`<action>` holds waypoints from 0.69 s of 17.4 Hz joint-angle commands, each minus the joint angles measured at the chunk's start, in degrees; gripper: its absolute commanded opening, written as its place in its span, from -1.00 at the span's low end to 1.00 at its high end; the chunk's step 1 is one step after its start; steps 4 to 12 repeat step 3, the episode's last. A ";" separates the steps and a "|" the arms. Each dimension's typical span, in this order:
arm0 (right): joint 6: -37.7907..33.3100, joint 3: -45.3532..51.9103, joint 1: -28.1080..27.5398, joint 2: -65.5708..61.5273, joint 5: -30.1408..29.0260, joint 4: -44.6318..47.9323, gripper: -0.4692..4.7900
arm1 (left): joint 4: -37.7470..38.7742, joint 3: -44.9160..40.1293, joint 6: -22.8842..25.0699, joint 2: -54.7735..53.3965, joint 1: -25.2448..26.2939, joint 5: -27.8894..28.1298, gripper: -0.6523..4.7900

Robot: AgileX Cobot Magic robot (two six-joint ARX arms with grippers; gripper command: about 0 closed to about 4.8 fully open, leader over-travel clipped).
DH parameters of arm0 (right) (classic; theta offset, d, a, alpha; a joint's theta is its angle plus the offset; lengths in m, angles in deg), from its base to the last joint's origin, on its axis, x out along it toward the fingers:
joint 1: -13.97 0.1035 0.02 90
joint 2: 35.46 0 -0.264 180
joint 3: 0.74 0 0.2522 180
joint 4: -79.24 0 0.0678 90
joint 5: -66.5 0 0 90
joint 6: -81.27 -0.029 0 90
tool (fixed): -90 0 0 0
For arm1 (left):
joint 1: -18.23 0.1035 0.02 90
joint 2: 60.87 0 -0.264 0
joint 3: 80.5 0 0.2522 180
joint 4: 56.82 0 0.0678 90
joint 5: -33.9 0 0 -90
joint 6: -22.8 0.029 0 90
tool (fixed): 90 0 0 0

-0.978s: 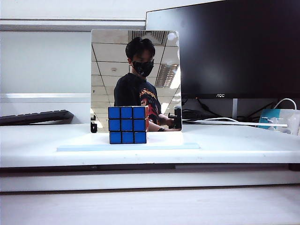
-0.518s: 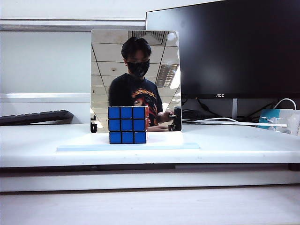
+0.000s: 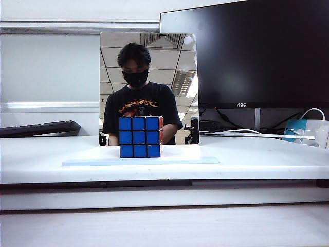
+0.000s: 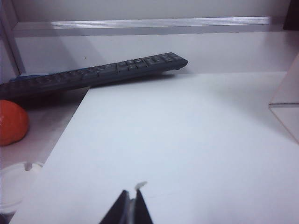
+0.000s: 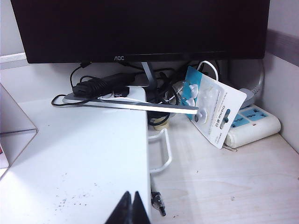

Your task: Move the the Rubik's Cube near the mirror.

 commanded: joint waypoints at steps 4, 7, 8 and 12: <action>-0.02 0.24 0.02 0.00 -0.07 1.01 -0.84 | -0.72 0.07 0.24 -0.02 0.07 -0.09 -0.68; -0.02 0.24 0.02 0.00 -0.07 1.01 -0.84 | -0.72 0.07 0.24 -0.02 0.07 -0.09 -0.68; -0.02 0.24 0.02 0.00 -0.07 1.01 -0.84 | -0.72 0.07 0.24 -0.02 0.07 -0.09 -0.68; -0.02 0.24 0.02 0.00 -0.07 1.01 -0.84 | -0.72 0.07 0.24 -0.02 0.07 -0.09 -0.68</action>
